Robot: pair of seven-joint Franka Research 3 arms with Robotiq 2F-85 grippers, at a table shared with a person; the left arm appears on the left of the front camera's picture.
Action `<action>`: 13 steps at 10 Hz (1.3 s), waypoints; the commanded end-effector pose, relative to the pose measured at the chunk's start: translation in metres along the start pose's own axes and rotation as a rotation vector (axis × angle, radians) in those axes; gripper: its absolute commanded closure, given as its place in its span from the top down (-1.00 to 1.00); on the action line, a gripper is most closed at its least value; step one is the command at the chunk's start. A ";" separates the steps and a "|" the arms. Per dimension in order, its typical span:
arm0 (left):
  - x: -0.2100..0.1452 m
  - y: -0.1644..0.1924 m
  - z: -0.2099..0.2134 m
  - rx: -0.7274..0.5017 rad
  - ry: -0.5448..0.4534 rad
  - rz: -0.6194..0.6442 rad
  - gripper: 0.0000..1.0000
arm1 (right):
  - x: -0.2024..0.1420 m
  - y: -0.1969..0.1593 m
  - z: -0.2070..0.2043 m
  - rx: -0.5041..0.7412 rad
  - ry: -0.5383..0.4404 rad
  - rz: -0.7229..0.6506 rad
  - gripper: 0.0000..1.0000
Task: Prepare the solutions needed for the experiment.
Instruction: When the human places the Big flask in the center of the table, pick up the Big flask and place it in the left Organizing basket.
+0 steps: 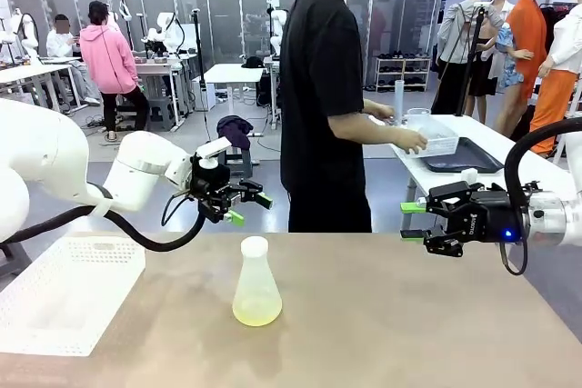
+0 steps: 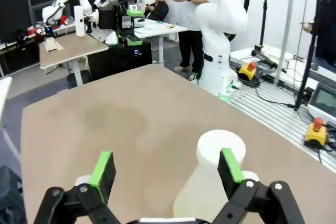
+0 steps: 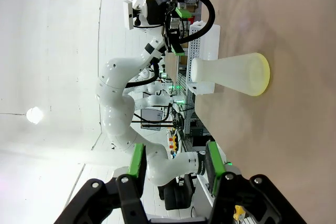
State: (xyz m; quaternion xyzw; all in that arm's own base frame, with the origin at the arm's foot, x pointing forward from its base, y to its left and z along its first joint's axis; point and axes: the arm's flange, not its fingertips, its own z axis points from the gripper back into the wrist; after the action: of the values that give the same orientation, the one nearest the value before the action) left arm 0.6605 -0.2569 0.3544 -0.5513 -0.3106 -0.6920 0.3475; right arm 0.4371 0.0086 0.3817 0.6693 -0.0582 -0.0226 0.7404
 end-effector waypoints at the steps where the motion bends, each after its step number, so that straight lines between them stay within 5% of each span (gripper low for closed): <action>1: 0.012 -0.004 0.000 0.039 0.004 0.005 1.00 | 0.000 0.001 0.000 0.005 0.002 0.002 0.16; 6: -0.003 0.007 0.004 0.010 0.023 -0.026 1.00 | 0.000 0.001 0.000 0.005 0.002 0.002 0.16; 13: -0.041 0.017 -0.007 -0.205 -0.027 -0.090 1.00 | 0.000 0.001 0.000 0.005 0.002 0.002 0.16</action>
State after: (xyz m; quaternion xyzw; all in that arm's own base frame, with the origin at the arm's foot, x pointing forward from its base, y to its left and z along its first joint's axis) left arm 0.6611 -0.2664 0.3108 -0.5629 -0.2751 -0.7231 0.2909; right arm 0.4371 0.0086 0.3817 0.6693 -0.0583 -0.0226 0.7404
